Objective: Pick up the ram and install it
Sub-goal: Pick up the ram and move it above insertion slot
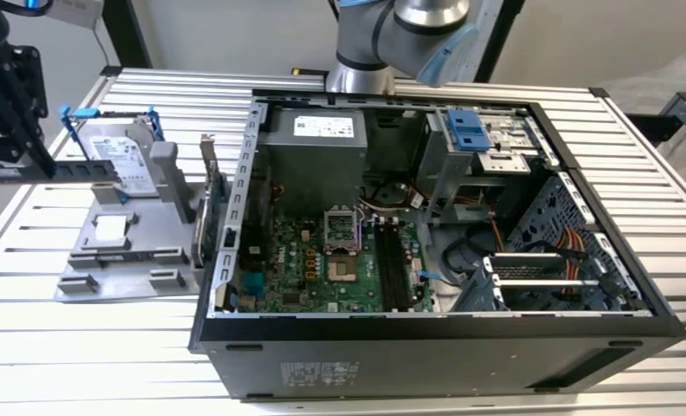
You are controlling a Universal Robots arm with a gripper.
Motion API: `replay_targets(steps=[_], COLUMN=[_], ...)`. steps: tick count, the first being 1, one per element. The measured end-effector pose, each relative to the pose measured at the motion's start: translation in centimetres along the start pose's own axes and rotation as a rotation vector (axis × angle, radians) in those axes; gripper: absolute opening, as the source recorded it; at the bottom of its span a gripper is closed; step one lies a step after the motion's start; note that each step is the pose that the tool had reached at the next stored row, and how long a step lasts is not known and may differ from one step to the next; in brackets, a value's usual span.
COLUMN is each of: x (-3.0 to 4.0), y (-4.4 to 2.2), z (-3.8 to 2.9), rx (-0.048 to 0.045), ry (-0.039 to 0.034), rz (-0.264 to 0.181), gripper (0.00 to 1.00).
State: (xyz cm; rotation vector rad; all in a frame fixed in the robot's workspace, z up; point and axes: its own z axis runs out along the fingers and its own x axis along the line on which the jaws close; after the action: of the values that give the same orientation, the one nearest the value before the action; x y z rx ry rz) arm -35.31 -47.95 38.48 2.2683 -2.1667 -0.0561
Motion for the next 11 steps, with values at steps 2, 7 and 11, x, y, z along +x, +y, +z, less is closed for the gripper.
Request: replay_targets(steps=[2, 7, 11], x=[0.00, -0.01, -0.01], y=[0.00, 0.01, 0.02], z=[-0.08, -0.30, -0.44], rx=[0.0000, 0.0001, 0.0001], ry=[0.0000, -0.0001, -0.0001], rz=[0.000, 0.000, 0.000], gripper=[0.00, 0.00, 0.00])
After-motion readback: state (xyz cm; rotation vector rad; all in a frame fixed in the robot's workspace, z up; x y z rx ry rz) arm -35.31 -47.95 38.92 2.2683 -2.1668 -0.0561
